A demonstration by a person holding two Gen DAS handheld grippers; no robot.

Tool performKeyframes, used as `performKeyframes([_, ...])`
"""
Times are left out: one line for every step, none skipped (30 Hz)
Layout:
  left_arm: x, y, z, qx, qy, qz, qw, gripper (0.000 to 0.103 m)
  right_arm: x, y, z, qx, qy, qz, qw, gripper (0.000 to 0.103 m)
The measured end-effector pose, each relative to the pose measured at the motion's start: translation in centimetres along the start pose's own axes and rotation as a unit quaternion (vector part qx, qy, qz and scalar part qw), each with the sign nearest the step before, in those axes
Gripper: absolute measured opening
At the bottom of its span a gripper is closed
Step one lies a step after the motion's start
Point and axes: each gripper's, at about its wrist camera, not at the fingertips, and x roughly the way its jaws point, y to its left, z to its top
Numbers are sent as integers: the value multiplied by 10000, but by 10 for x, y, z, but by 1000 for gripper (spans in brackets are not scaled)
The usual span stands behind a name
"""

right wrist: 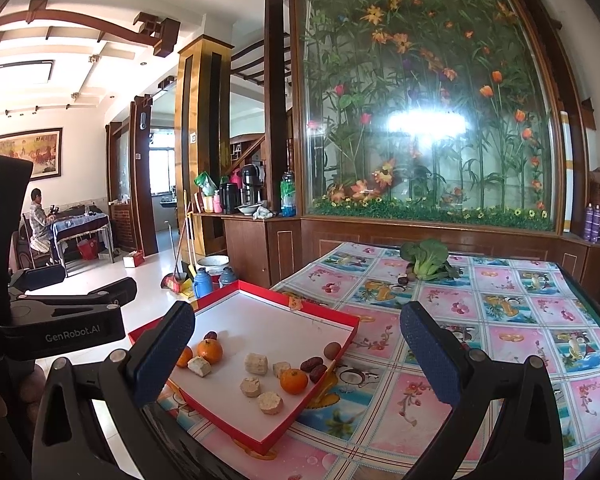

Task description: Organize fruits

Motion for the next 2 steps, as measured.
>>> performKeyframes([1,-1,0,1,5,-3,10000,103,1,-1,-1,8,15,2,10000,103])
performKeyframes([2,0,0,1,13,-17,10000,103,3,-2,-1,12,26,-10,10000,103])
